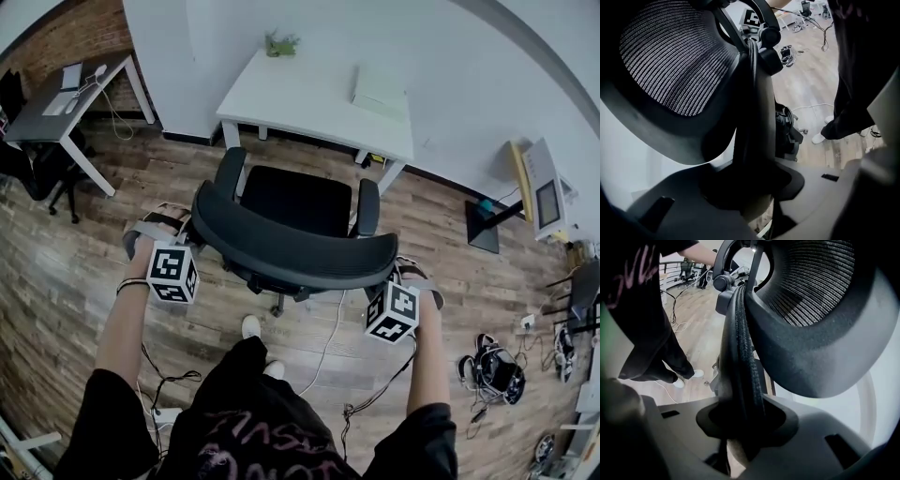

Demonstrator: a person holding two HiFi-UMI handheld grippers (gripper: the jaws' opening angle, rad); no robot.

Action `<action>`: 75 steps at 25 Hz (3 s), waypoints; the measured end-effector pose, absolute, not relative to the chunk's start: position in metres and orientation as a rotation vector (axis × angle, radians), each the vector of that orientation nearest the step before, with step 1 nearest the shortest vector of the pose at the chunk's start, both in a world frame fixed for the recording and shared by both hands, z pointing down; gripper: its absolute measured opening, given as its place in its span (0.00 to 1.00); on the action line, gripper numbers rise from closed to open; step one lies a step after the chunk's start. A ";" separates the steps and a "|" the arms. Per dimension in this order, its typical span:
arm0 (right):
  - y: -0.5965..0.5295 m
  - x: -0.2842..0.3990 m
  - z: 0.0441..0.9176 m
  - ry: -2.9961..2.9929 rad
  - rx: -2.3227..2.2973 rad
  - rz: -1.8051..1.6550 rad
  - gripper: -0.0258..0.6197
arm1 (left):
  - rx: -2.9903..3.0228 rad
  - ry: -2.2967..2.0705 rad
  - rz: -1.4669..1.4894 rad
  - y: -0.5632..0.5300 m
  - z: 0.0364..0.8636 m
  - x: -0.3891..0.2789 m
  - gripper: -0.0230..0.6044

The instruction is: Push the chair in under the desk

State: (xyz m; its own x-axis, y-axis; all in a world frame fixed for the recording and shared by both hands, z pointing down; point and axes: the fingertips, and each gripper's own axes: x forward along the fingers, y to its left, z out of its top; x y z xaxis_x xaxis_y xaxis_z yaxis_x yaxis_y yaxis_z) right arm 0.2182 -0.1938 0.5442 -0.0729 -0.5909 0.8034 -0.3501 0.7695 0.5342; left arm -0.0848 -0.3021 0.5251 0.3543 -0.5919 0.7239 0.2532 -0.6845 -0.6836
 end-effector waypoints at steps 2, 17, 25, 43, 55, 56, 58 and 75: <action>-0.209 0.224 0.544 -1.680 0.755 -0.230 0.25 | -1.866 0.293 -1.414 -0.317 0.525 -0.079 0.27; -0.317 0.245 0.547 -1.665 0.781 -0.211 0.26 | -1.870 0.258 -1.392 -0.431 0.528 -0.056 0.26; -0.368 0.260 0.547 -1.666 0.763 -0.193 0.26 | -1.880 0.243 -1.394 -0.482 0.529 -0.040 0.25; -0.462 0.320 0.548 -1.667 0.774 -0.203 0.26 | -1.895 0.237 -1.387 -0.579 0.536 0.022 0.21; -0.527 0.354 0.547 -1.679 0.760 -0.224 0.27 | -1.894 0.264 -1.400 -0.637 0.535 0.053 0.21; -0.532 0.354 0.547 -1.680 0.762 -0.229 0.27 | -1.891 0.267 -1.399 -0.642 0.535 0.054 0.21; -0.541 0.357 0.547 -1.679 0.763 -0.229 0.27 | -1.889 0.271 -1.400 -0.650 0.535 0.056 0.21; -0.606 0.370 0.548 -1.682 0.751 -0.228 0.27 | -1.901 0.272 -1.416 -0.710 0.538 0.067 0.20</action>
